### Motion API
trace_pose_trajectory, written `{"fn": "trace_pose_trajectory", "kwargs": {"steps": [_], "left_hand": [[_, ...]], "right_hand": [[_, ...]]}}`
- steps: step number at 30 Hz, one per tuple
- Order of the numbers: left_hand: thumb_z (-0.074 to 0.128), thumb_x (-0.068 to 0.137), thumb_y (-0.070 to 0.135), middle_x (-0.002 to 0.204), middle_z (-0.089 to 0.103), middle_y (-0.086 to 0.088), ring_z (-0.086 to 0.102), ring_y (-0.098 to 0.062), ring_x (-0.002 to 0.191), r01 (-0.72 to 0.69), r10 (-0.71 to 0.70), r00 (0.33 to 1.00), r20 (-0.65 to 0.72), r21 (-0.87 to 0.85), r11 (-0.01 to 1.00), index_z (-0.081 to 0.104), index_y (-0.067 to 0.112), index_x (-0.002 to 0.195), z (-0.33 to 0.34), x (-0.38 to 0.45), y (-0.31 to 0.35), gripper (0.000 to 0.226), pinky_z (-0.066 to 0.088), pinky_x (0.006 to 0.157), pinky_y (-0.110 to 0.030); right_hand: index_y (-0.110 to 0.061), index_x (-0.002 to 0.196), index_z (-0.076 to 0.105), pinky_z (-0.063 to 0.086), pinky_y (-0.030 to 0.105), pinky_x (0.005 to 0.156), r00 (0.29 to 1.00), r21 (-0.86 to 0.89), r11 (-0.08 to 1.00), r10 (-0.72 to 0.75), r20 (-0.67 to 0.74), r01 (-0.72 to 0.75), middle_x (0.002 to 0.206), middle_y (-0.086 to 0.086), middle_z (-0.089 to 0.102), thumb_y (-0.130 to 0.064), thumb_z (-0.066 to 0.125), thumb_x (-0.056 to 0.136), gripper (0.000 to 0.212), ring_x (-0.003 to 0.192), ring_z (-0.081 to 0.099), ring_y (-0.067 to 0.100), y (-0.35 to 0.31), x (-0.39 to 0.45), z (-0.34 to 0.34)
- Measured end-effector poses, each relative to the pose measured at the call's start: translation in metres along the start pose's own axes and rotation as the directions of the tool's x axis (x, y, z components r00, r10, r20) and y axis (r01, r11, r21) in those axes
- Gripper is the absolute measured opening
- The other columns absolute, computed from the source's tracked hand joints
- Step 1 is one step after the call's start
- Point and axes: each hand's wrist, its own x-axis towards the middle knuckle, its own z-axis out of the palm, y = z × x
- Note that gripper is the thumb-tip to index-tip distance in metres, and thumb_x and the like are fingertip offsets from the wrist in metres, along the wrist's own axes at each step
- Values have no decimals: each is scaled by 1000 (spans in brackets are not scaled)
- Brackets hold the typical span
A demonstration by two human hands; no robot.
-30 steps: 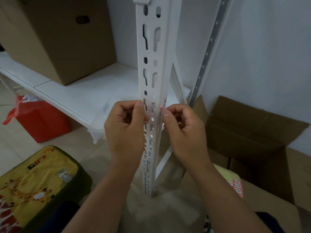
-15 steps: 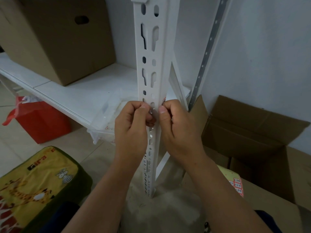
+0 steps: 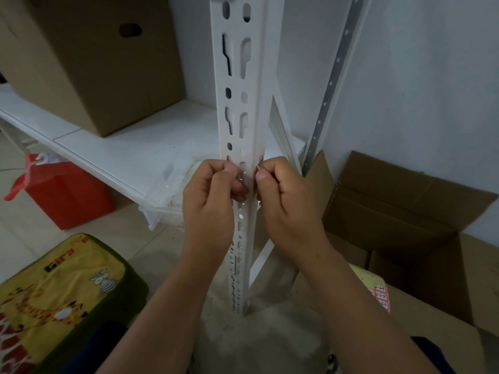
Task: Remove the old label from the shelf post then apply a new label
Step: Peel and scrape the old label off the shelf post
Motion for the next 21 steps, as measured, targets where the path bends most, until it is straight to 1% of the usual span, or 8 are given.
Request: {"fn": "trace_pose_trajectory", "kwargs": {"steps": [2, 3, 7, 10, 14, 17, 19, 21], "left_hand": [[46, 85, 15, 64, 59, -1, 56, -16, 64, -3, 3, 1000, 8, 0, 1000, 59, 7, 75, -1, 1, 0, 18, 48, 64, -30], [46, 85, 14, 63, 59, 0, 56, -16, 64, -5, 5, 1000, 11, -1, 1000, 59, 7, 75, -1, 1, 0, 18, 48, 64, -30], [45, 85, 13, 62, 59, 2, 56, -15, 63, -13, 13, 1000, 11, -6, 1000, 59, 5, 75, 0, 2, 1, 19, 49, 63, -29], [46, 84, 14, 62, 58, 3, 56, -15, 63, -4, 4, 1000, 2, -11, 1000, 59, 5, 75, 0, 2, 1, 19, 48, 63, -29], [45, 84, 14, 61, 58, 5, 55, -13, 62, -9, 9, 1000, 14, -1, 1000, 59, 6, 75, 0, 1, 1, 19, 48, 62, -27], [44, 85, 13, 63, 58, 5, 55, -12, 63, -34, 34, 999, 18, 10, 999, 59, 6, 77, -1, 0, 1, 18, 49, 62, -26], [45, 86, 12, 66, 59, 5, 56, -11, 64, -76, 76, 997, 19, 38, 996, 60, 7, 80, 0, -2, 1, 17, 50, 61, -25], [47, 86, 10, 69, 60, 5, 56, -10, 64, -118, 116, 993, 25, 70, 991, 60, 9, 82, 1, -5, 1, 14, 50, 60, -24]], "right_hand": [[-16, 88, 54, 47, 40, 57, 999, 21, 1000, 12, 33, -13, 72, -5, 54, -26, 39, 99, 20, 66, 53, 16, 0, -2, -3], [-18, 88, 53, 48, 40, 57, 999, 20, 1000, 14, 42, -15, 72, -7, 54, -28, 39, 98, 20, 66, 53, 16, -1, -2, -3], [-22, 86, 50, 42, 22, 51, 1000, -12, 1000, -9, 26, 10, 67, -13, 49, -31, 39, 98, 19, 65, 51, 10, -4, 1, -2], [-18, 83, 52, 39, 21, 51, 999, -52, 998, -36, -10, 36, 65, -12, 48, -26, 40, 98, 20, 64, 50, 12, -3, 4, -2], [-12, 78, 56, 37, 18, 49, 996, -31, 998, -59, -65, 57, 62, -11, 49, -24, 44, 94, 23, 61, 50, 12, -3, 5, -1], [-13, 74, 60, 43, 17, 50, 991, 56, 998, -32, -129, 39, 63, -13, 54, -26, 47, 89, 23, 64, 54, 9, -7, 1, 1], [-11, 74, 62, 43, 13, 53, 990, 146, 989, -7, -140, 28, 64, -13, 55, -19, 53, 89, 19, 63, 56, 6, -8, -2, 0], [-11, 75, 62, 43, 10, 56, 992, 179, 984, 11, -125, 12, 66, -14, 56, -11, 57, 89, 15, 65, 57, 3, -7, -4, -2]]}}
